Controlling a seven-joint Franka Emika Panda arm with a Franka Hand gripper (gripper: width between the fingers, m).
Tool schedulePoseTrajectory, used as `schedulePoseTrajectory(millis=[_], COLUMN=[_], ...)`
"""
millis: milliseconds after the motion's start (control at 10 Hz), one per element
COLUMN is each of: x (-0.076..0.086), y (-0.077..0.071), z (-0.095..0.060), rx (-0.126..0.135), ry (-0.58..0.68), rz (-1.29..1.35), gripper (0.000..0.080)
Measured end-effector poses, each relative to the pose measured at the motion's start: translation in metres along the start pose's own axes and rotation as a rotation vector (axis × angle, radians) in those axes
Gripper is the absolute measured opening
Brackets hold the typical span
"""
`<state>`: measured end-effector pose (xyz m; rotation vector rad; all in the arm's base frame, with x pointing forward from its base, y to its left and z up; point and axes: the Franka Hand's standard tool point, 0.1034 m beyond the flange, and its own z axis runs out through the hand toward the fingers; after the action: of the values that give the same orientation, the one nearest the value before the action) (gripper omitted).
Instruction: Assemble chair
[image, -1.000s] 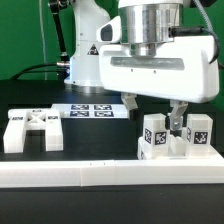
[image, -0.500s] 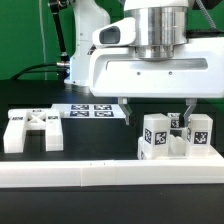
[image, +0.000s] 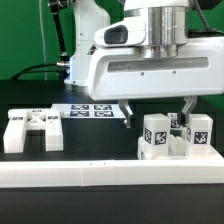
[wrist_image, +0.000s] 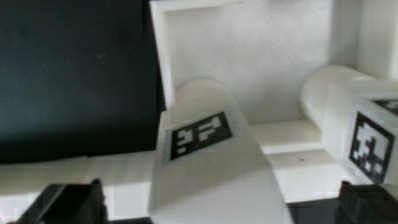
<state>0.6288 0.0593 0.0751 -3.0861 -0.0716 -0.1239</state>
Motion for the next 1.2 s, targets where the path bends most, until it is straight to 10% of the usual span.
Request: schedulePoseTrajectory(millis=[200,400,1200], x=[-0.0001,0.0000,0.0006], y=[0.0007,0.0009,0.0036], z=[0.0002,0.0002,0.0000], rx=[0.000,0.000,0.006], ry=[0.000,0.000,0.002], rz=[-0.010,-0.010,0.661], gripper=[0.0621,0.0286,0.0291])
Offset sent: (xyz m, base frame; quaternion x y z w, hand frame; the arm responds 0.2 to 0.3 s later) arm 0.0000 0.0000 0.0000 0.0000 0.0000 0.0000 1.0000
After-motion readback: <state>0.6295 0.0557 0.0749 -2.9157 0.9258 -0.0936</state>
